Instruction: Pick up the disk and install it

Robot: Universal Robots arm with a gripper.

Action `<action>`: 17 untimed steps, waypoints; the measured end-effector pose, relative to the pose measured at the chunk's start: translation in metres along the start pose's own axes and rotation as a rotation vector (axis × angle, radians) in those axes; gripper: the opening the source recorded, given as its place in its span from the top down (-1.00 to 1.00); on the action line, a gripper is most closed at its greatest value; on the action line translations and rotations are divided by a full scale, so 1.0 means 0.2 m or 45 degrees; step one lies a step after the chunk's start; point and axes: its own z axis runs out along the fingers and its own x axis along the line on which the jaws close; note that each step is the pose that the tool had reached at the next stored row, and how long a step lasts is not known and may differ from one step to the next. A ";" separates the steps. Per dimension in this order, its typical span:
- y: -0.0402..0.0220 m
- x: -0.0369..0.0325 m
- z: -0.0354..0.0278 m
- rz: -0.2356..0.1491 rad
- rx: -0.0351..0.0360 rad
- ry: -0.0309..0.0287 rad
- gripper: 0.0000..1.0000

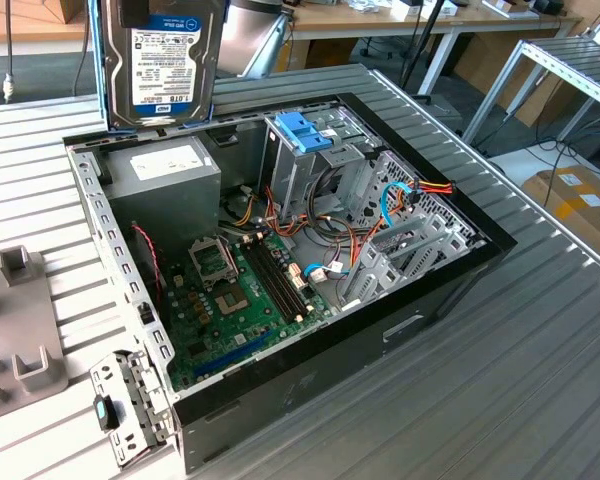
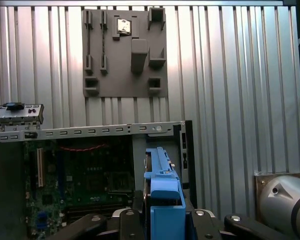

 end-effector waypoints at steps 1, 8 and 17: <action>-0.003 0.000 0.000 0.000 0.0000 0.0000 0.26; -0.036 -0.002 0.000 0.000 0.0001 -0.0001 0.26; -0.074 -0.002 0.001 0.000 0.0000 0.0001 0.26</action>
